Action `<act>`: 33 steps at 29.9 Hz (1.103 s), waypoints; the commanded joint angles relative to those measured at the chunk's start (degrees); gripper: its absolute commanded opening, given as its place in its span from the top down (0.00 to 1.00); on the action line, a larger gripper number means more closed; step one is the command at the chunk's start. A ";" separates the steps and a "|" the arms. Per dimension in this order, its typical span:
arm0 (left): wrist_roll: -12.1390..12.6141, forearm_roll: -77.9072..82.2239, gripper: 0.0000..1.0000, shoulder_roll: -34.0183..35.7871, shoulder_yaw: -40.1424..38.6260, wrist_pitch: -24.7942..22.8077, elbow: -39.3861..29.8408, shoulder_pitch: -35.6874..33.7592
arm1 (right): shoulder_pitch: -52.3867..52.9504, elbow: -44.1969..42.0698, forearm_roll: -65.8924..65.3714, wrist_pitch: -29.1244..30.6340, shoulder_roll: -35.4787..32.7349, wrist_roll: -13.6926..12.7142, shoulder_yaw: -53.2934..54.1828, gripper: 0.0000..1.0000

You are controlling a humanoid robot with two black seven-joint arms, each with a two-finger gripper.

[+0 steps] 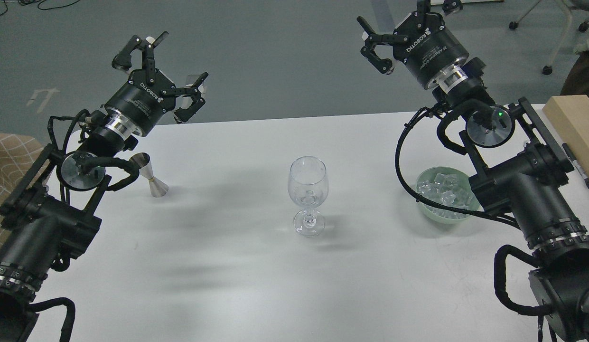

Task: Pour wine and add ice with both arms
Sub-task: 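Raise the open left gripper away from the jigger, then move the right gripper down toward the green ice bowl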

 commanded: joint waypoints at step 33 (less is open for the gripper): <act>0.01 0.00 0.02 -0.16 -0.12 0.01 -0.09 0.10 | 12.30 0.85 -0.35 -7.89 -23.11 -3.25 -38.04 0.00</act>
